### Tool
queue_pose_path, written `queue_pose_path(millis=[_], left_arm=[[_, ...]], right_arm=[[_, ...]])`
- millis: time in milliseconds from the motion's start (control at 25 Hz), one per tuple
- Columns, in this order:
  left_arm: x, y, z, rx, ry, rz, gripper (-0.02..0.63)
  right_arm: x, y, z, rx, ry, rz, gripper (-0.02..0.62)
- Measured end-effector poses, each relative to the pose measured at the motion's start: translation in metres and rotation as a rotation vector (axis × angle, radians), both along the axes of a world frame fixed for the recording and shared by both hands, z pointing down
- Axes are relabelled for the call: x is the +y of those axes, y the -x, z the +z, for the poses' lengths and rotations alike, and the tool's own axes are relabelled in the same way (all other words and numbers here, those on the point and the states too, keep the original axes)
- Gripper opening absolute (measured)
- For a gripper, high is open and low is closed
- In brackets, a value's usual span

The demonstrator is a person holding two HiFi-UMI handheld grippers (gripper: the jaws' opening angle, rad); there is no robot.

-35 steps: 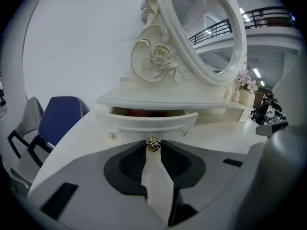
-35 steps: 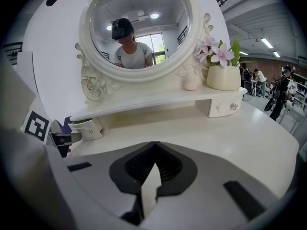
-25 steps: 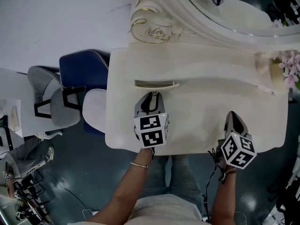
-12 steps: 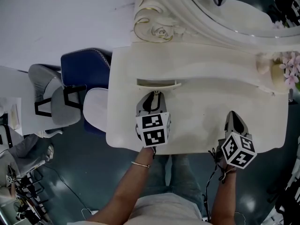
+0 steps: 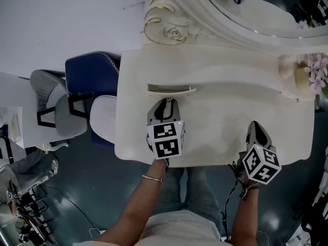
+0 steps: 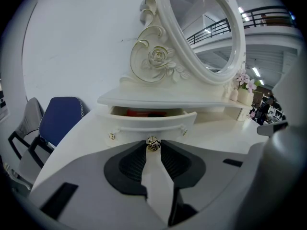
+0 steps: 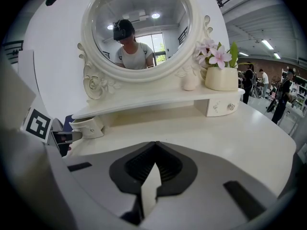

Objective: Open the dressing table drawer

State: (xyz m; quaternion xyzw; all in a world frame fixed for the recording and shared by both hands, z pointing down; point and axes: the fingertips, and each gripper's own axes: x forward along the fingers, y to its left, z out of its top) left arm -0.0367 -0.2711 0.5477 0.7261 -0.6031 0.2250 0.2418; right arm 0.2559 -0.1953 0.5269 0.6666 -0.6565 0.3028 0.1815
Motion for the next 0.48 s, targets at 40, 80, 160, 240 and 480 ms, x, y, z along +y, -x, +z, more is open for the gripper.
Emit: queue_pose_path(millis=[40,80,160,240,480], left_arm=[[0.0000,0.0001,-0.0003,-0.001,-0.001,-0.001,0.106],[0.0000,0.0002,-0.0005,-0.001,-0.001,-0.001,0.104],[0.0003,-0.0001,-0.0009,-0.002,-0.002,-0.001,0.104],[0.0004,-0.0001,-0.0013,-0.003,-0.002,0.000,0.105],[0.0012,0.0001,0.0001,-0.006,-0.006,-0.003,0.106]], right_arm=[[0.0007,-0.0006,-0.0001,0.000,0.000,0.001,0.008],[0.0014,-0.0012,-0.0002,0.000,0.000,0.003,0.008],[0.0029,-0.0025,-0.0007,-0.001,0.000,0.006,0.008],[0.0040,-0.0032,-0.0009,-0.001,0.000,0.009,0.008],[0.0070,-0.0045,0.0001,0.000,0.001,0.012,0.008]])
